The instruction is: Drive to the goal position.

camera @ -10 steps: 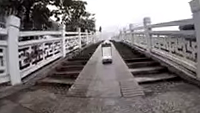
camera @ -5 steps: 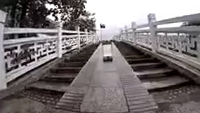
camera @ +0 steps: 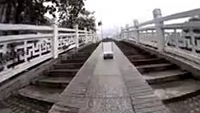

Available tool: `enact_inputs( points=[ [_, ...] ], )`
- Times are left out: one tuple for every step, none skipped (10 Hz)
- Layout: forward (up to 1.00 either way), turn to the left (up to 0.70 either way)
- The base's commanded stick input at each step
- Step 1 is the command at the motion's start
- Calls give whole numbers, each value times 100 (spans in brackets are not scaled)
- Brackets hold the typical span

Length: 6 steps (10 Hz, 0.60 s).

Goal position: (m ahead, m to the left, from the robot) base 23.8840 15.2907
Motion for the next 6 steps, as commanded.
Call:
enact_inputs(
  points=[
    [69, 1],
    [69, 1],
    [69, 1],
    [69, 1],
    [69, 1],
    [69, 1]
  ],
)
